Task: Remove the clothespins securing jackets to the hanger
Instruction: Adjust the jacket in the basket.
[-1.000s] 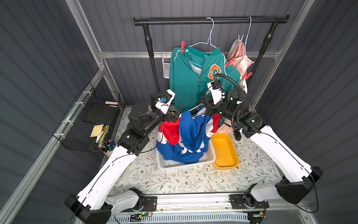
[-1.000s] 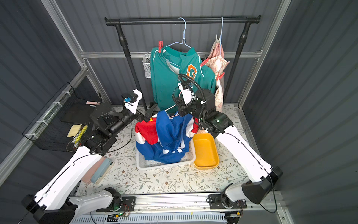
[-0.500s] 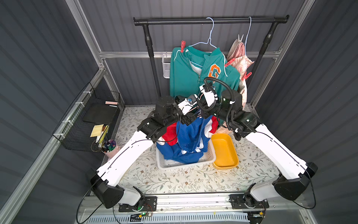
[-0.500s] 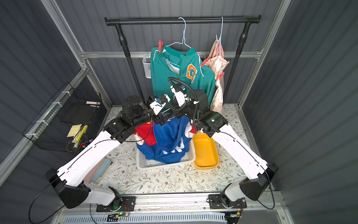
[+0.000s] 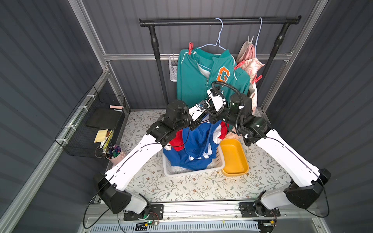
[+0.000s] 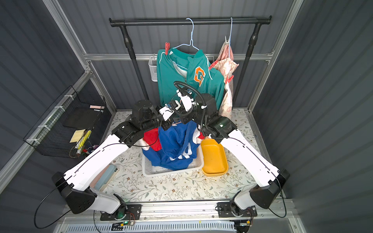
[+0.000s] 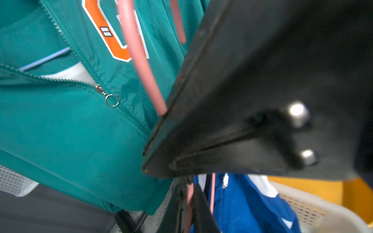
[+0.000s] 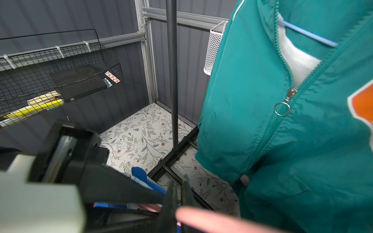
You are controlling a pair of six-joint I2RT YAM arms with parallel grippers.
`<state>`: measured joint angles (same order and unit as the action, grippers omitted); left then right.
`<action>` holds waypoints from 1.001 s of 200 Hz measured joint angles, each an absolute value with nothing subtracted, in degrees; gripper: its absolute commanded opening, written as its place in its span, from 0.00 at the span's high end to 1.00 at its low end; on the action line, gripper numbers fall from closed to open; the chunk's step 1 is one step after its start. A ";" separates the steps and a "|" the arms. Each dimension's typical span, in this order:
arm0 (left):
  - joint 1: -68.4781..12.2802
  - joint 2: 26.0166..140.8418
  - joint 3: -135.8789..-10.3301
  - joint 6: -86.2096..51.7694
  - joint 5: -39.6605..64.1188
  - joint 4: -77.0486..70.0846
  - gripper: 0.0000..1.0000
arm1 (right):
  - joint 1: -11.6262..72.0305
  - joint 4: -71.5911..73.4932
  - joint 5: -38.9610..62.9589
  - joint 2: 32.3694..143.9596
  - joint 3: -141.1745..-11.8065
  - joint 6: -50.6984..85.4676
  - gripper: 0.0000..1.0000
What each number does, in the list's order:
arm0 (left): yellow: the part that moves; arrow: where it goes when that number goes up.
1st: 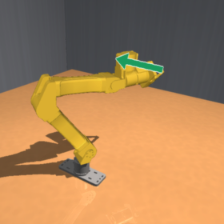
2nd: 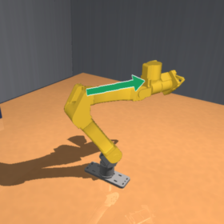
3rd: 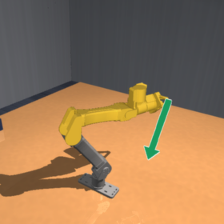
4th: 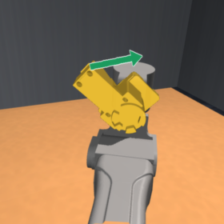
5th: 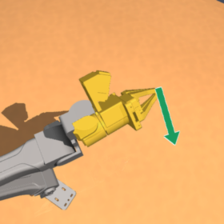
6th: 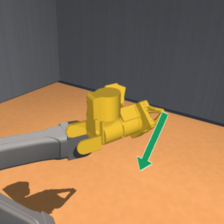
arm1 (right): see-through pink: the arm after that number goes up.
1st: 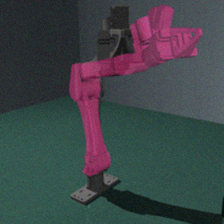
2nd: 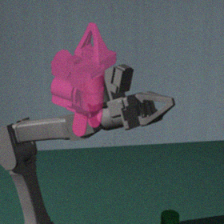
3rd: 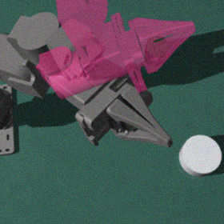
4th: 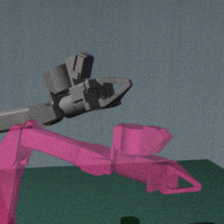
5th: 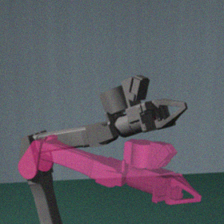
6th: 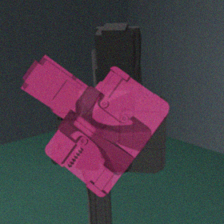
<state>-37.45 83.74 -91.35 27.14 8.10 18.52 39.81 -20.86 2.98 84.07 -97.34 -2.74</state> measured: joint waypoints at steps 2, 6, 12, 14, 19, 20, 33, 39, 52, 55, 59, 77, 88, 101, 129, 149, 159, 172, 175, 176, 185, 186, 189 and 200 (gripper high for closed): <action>-37.45 83.66 -91.20 27.03 8.25 18.46 1.00 | 39.81 -20.86 3.03 84.07 -97.34 -2.79 1.00; -37.45 83.48 -90.91 27.07 8.49 18.35 1.00 | 39.81 -20.99 3.20 84.07 -97.34 -2.81 1.00; -37.45 83.11 -90.30 26.92 8.69 18.00 1.00 | 39.88 -21.10 3.36 84.07 -97.34 -2.87 0.96; -37.43 82.91 -90.02 26.96 8.75 17.80 1.00 | 39.90 -21.12 3.42 84.07 -97.34 -2.87 0.94; -37.41 82.48 -89.34 26.89 8.97 17.47 1.00 | 40.03 -21.19 3.55 84.07 -97.32 -2.87 0.91; -37.41 82.39 -89.23 26.85 9.02 17.39 1.00 | 40.03 -21.21 3.60 84.07 -97.32 -2.87 0.90; -37.41 80.97 -87.29 25.61 9.50 16.67 1.00 | 40.36 -21.15 4.12 84.07 -97.30 -2.87 0.71; -37.41 80.18 -86.19 24.86 9.47 16.38 1.00 | 40.49 -20.67 4.27 84.07 -97.30 -3.14 0.57; -37.41 78.35 -83.72 23.70 9.54 16.29 1.00 | 40.51 -19.55 4.27 83.83 -97.30 -2.61 0.30; -37.41 77.93 -83.24 23.40 9.56 16.25 1.00 | 40.36 -19.31 4.16 83.79 -97.30 -2.46 0.27; -37.39 77.41 -82.54 22.94 9.52 15.88 1.00 | 40.25 -19.29 4.08 83.72 -97.30 -2.31 0.23; -36.73 75.07 -80.07 21.98 9.47 14.20 1.00 | 40.01 -19.31 4.51 82.91 -97.06 -1.17 0.13; -36.64 73.43 -78.43 21.54 9.32 14.02 1.00 | 39.94 -19.16 4.78 82.08 -96.73 -0.08 0.11; -36.64 71.22 -76.25 21.39 9.61 14.00 1.00 | 38.41 -18.63 5.26 80.73 -95.92 1.56 0.08; -35.92 67.57 -73.78 21.04 9.93 14.22 1.00 | 30.13 -16.43 7.70 75.79 -90.70 7.86 0.05; -34.89 65.49 -72.47 20.64 9.72 14.20 1.00 | 24.67 -15.81 8.78 72.58 -86.59 12.67 0.05; -34.48 64.71 -71.99 20.34 9.39 14.35 1.00 | 22.50 -15.86 9.17 71.66 -85.14 14.94 0.06; -33.98 63.57 -71.57 20.03 9.06 14.70 1.00 | 19.88 -15.97 9.56 71.24 -83.79 17.80 0.06; -33.89 63.29 -71.53 19.88 9.02 14.83 1.00 | 19.44 -16.01 9.58 71.31 -83.59 18.28 0.07; -33.87 63.16 -71.50 19.88 8.99 14.87 1.00 | 19.16 -16.05 9.63 71.31 -83.50 18.59 0.07; -33.78 62.39 -71.50 19.68 8.84 15.09 1.00 | 17.87 -16.25 9.69 71.64 -82.94 20.10 0.07; -33.78 62.30 -71.50 19.66 8.84 15.09 1.00 | 17.76 -16.29 9.69 71.66 -82.87 20.27 0.07; -33.78 62.02 -71.50 19.64 8.82 15.11 1.00 | 17.32 -16.36 9.69 71.88 -82.63 20.82 0.08; -33.78 60.82 -71.50 19.46 8.56 15.27 1.00 | 16.38 -16.38 9.82 72.60 -81.78 22.57 0.11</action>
